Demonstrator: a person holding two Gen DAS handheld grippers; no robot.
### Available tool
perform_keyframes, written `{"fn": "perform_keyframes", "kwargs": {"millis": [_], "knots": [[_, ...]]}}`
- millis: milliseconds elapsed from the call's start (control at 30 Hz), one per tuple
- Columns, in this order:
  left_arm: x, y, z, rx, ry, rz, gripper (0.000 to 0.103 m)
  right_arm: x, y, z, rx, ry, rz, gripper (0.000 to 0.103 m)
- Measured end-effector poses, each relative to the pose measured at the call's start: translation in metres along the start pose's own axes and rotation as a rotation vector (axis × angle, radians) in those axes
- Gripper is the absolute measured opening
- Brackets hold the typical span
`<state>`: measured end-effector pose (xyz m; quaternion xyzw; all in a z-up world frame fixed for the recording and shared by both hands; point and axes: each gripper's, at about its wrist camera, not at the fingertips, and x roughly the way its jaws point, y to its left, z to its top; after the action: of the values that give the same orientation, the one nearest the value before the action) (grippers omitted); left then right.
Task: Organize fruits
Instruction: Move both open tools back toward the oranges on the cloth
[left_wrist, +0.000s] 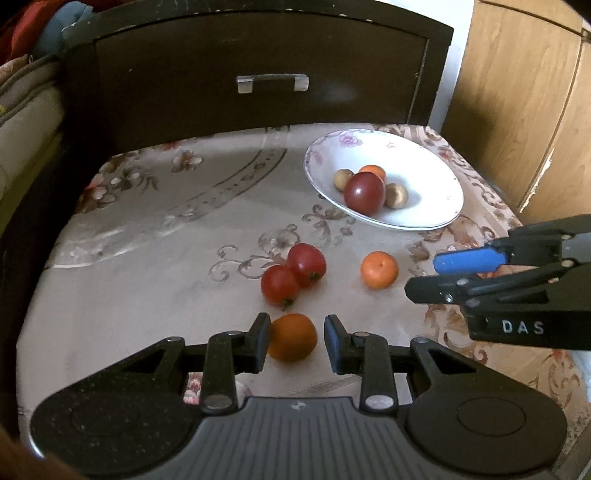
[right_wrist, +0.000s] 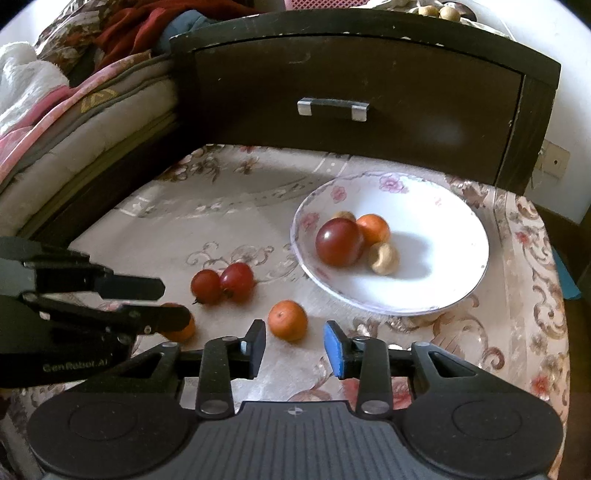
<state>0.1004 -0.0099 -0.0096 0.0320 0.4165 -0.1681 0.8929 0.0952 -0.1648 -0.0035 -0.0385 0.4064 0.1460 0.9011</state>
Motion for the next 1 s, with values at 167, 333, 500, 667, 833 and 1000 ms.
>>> {"fn": "perform_keyframes", "kwargs": {"millis": [167, 333, 500, 667, 833, 1000], "knots": [[0.006, 0.001, -0.003, 0.018, -0.005, 0.014, 0.046, 0.003, 0.0, -0.005, 0.009, 0.017, 0.007, 0.031], [0.011, 0.0, -0.002, 0.046, -0.002, 0.021, 0.051, 0.011, -0.005, -0.004, 0.023, 0.027, 0.014, 0.033], [0.018, 0.001, -0.002, 0.045, 0.015, 0.04, 0.053, 0.016, -0.005, -0.003, 0.015, 0.028, 0.034, 0.034], [0.026, 0.002, -0.003, 0.049, 0.031, 0.065, 0.054, 0.027, -0.01, -0.002, 0.028, 0.052, 0.057, 0.035], [0.031, 0.006, -0.004, 0.033, 0.041, 0.075, 0.055, 0.036, -0.014, -0.002, 0.039, 0.052, 0.083, 0.035], [0.032, 0.004, -0.005, 0.044, 0.034, 0.081, 0.055, 0.042, -0.013, 0.003, 0.025, 0.032, 0.09, 0.036]]}}
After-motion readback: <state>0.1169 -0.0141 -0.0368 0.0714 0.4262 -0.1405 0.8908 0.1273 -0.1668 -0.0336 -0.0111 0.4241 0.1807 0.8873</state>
